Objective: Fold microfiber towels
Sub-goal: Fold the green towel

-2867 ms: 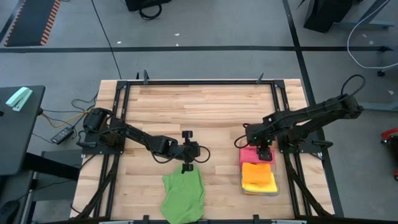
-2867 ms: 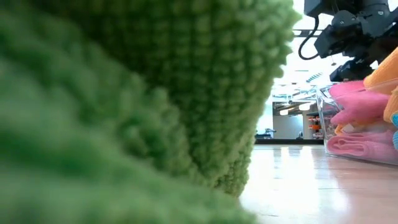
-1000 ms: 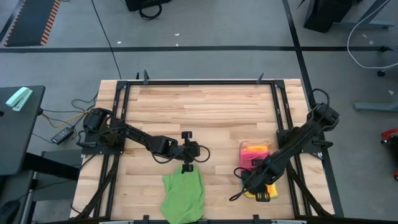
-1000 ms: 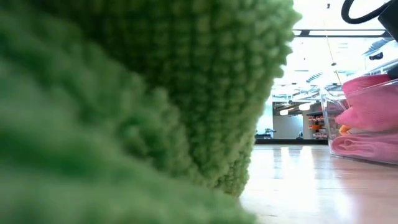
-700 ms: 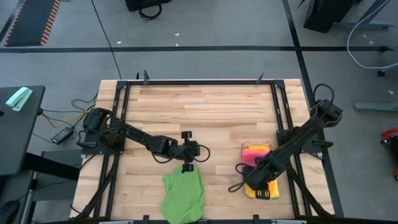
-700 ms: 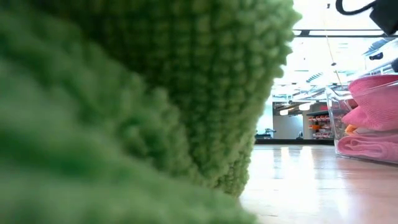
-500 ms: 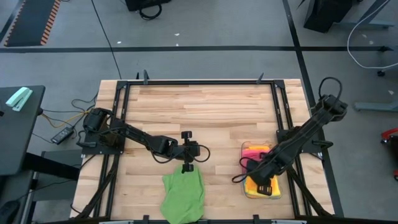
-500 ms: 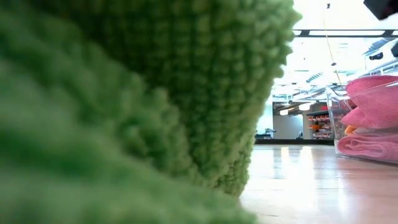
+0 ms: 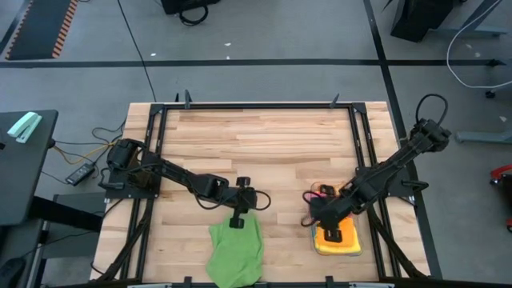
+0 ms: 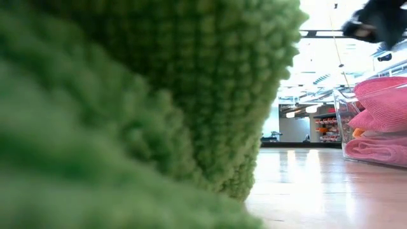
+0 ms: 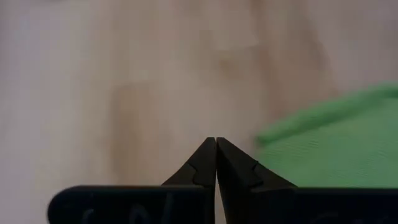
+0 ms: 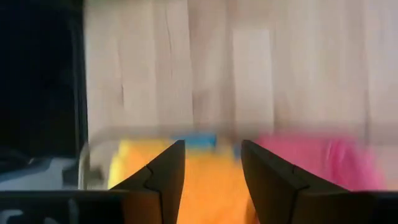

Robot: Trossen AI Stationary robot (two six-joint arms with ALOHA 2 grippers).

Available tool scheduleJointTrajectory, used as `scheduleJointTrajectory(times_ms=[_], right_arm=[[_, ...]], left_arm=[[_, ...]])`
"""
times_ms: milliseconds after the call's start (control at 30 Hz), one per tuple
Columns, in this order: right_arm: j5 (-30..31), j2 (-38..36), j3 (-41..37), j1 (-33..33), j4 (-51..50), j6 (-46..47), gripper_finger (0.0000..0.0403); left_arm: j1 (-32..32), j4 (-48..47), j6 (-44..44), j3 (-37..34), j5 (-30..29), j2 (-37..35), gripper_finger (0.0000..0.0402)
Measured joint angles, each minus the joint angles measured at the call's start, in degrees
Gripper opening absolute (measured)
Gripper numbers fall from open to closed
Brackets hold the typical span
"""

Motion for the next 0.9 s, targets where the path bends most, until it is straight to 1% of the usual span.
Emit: scheduleJointTrajectory(times_ms=[133, 233, 300, 433, 600, 733, 900], right_arm=[[5.09, 0.61, -0.45, -3.14, 10.68, -11.47, 0.0165], [6.01, 2.94, -1.07, -4.91, 17.86, -19.92, 0.0165], [5.91, 5.15, -1.07, -6.16, 21.21, -24.37, 0.0165], [5.82, 10.76, -1.09, -9.02, 26.04, -29.22, 0.0165], [5.84, 17.81, -1.09, -11.57, 33.43, -36.96, 0.0165], [6.0, 20.65, -1.14, -12.65, 36.69, -41.99, 0.0165], [6.04, 22.25, -1.17, -14.27, 41.4, -43.34, 0.0165]], left_arm=[[-0.01, 0.14, -0.53, 0.09, 9.21, 0.0, 0.0013], [-0.05, 0.2, -3.41, 0.33, 12.92, 0.0, 0.0015], [-0.15, 0.06, -5.75, 0.33, 13.02, 0.0, 0.0021], [-0.87, -0.14, -7.48, 0.35, 12.95, 0.0, 0.0041], [-1.49, -1.2, -8.56, 0.39, 12.43, 0.0, 0.0081], [-1.1, -2.2, -8.58, 0.39, 11.71, 0.0, 0.0121], [0.3, -3.46, -6.01, 0.44, 8.18, 0.0, 0.0168]])
